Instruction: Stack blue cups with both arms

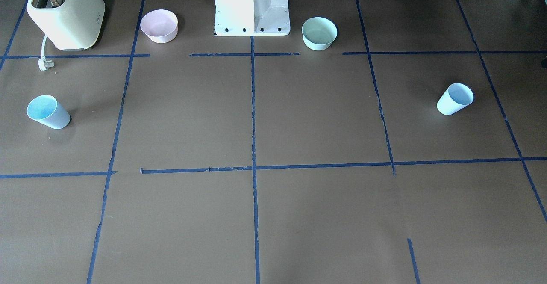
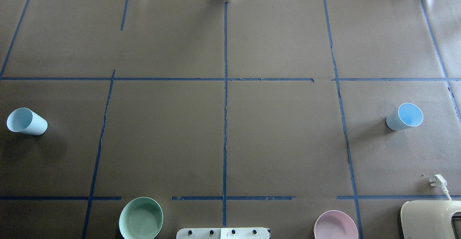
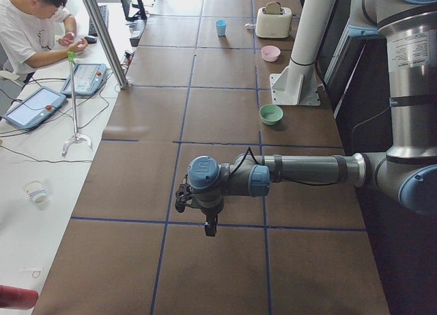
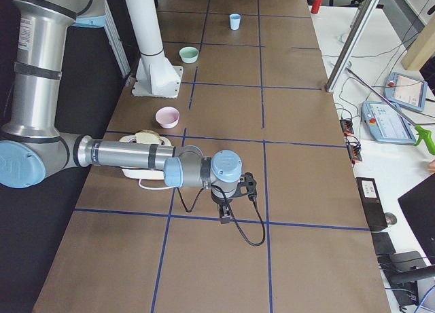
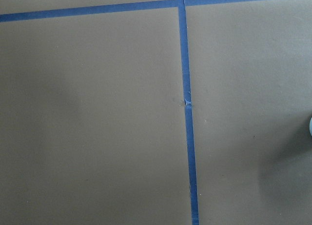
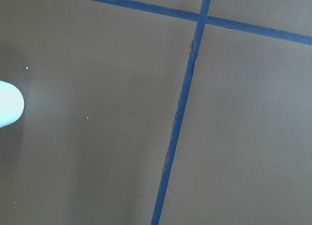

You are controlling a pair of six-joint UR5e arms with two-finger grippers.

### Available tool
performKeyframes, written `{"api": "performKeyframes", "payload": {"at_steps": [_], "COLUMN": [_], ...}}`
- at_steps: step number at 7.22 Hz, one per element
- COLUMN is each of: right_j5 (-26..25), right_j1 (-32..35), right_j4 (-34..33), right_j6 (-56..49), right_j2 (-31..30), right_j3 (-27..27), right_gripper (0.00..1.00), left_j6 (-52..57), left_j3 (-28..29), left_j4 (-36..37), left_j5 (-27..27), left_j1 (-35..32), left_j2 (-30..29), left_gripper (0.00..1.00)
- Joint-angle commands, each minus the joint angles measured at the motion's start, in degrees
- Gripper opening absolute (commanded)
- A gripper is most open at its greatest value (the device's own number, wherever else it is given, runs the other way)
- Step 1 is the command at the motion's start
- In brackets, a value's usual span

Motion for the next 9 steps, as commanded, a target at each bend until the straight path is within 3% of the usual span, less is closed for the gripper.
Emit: {"api": "performKeyframes", "payload": {"at_steps": [1, 4, 7, 9], "right_j5": [0.0, 0.1, 0.5, 0.5], "right_j1": [-0.1, -0.2, -0.4, -0.5], "right_j4": [0.0, 0.0, 0.0, 0.0], "right_j6": [0.0, 0.0, 0.0, 0.0], "right_j2": [0.0, 0.2, 0.4, 0.4], "right_j3": [-0.2, -0.3, -0.4, -0.4], "right_gripper": [1.0, 1.0, 1.0, 1.0], "left_j6": [0.0, -0.6, -0.8, -0.1], "left_j3": [0.5, -0.2, 0.8, -0.6], "left_j4": [-0.2, -0.2, -0.5, -2.4], "left_j5": [0.0, 0.0, -0.8, -0.7], "left_j1": [0.1, 3.0, 3.2, 4.4], "left_j2": [0.0, -1.0, -11.7, -11.6], "left_gripper": [1.0, 1.0, 1.0, 1.0]}}
